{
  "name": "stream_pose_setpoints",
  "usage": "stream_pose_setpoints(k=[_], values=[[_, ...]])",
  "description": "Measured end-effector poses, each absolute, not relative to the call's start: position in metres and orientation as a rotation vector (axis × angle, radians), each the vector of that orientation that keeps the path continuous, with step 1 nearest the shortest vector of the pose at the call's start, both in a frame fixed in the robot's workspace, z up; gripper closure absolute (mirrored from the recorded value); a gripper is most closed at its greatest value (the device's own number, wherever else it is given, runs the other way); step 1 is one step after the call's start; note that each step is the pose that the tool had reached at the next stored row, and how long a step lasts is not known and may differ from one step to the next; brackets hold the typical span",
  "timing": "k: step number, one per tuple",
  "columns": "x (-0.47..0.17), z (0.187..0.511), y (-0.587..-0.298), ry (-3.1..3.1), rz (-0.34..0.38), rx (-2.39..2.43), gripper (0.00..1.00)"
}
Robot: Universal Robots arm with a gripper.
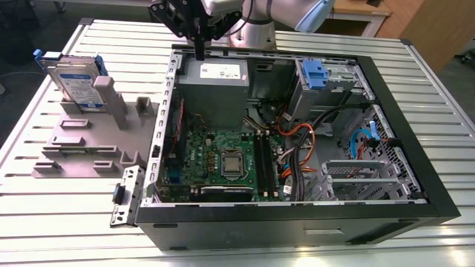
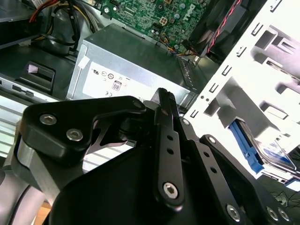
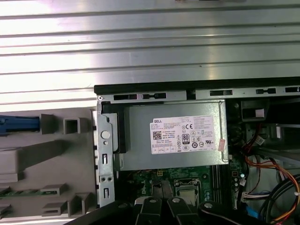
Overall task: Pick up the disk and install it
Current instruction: 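Reach for the disk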
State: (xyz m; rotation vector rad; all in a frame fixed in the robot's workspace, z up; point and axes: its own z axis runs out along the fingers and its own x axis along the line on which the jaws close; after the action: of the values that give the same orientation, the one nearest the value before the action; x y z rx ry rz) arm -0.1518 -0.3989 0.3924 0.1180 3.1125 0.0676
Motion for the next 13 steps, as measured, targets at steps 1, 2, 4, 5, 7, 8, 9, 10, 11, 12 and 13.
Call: stream_pose_setpoints(k=[1,2,4,5,7,8,9,10,11,12,13], values=[[-0.1525,0.3924,-0.3989,3.112,0.068,0.118,0.89],[-0.1527,0.3924,-0.3989,3.113,0.068,0.118,0.89],[-0.153,0.3924,-0.3989,3.112,0.068,0.118,0.89],[-0.1533,0.3924,-0.3989,3.113,0.068,0.118,0.89],[-0.1538,0.3924,-0.3989,3.112,0.068,0.118,0.89],[-0.1542,0.3924,-0.3989,3.112,0.068,0.118,0.89],[-0.1547,0.3924,-0.3989,3.112,0.068,0.118,0.89],[-0.1552,0.3924,-0.3989,3.112,0.068,0.118,0.89],[-0.1558,0.3924,-0.3989,3.112,0.068,0.118,0.89],[-0.1564,0.3924,-0.3989,3.113,0.068,0.118,0.89],[-0.157,0.3924,-0.3989,3.112,0.068,0.118,0.89]])
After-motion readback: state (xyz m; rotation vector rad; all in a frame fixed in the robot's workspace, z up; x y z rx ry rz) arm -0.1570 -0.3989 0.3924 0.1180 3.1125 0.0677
